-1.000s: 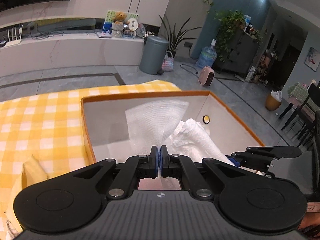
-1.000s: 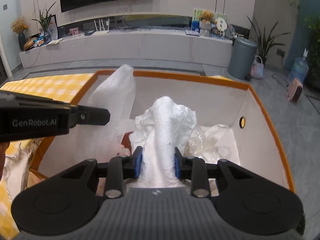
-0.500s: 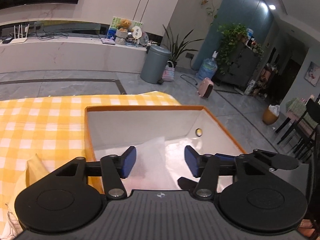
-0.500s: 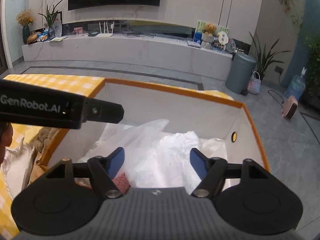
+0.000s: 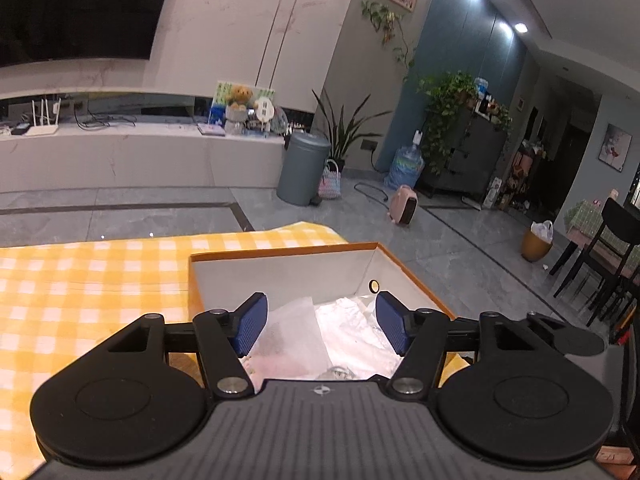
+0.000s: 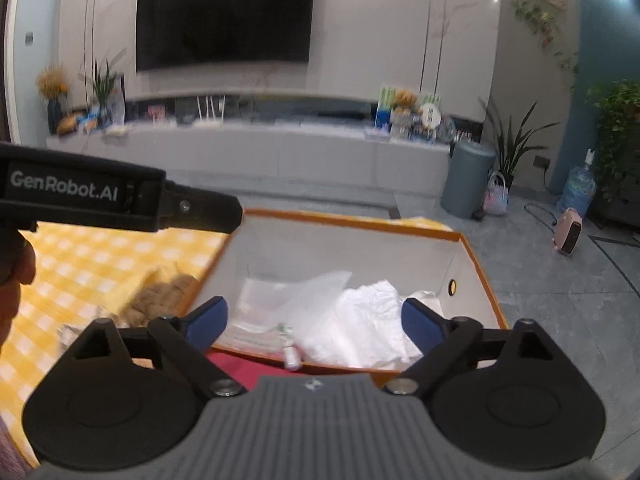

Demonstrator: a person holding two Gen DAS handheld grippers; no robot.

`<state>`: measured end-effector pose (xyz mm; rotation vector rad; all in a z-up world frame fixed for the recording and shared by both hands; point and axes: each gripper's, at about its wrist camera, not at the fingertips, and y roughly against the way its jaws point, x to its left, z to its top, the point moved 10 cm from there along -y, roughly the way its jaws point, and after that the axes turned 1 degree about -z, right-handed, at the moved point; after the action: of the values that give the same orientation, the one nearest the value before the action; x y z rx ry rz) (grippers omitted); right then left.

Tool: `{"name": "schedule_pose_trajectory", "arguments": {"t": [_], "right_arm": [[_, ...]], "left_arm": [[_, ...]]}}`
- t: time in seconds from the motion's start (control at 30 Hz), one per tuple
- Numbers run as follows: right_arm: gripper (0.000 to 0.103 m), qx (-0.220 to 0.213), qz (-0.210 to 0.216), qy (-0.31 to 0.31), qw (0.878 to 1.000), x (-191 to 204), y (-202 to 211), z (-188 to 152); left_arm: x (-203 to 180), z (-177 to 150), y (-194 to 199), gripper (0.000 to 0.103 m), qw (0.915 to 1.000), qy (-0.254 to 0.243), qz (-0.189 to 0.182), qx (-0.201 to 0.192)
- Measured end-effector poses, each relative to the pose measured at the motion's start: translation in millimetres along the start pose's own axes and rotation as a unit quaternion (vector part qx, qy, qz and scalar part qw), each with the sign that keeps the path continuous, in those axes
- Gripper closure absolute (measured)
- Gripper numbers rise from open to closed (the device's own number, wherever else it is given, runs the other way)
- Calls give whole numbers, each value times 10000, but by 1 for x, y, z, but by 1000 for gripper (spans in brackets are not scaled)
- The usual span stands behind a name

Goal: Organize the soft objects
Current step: 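Move both tools back from the orange box toward the remaining pile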

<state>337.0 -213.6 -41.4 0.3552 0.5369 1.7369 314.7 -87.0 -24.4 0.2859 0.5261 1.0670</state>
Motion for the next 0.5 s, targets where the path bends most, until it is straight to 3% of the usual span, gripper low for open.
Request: {"name": "schedule_pose_trajectory", "arguments": {"t": [0.23, 0.4, 0.5], "right_arm": [[3, -429, 10, -309, 9986, 41, 48, -17], [3, -671, 61, -545, 9962, 73, 75, -33], [3, -626, 303, -706, 9951, 92, 81, -46]], "left_arm": [[1, -17, 52, 30, 9988, -131, 220, -411], [13, -39, 75, 30, 9989, -155, 298, -327], [27, -54, 84, 30, 9985, -156, 477, -228]]}}
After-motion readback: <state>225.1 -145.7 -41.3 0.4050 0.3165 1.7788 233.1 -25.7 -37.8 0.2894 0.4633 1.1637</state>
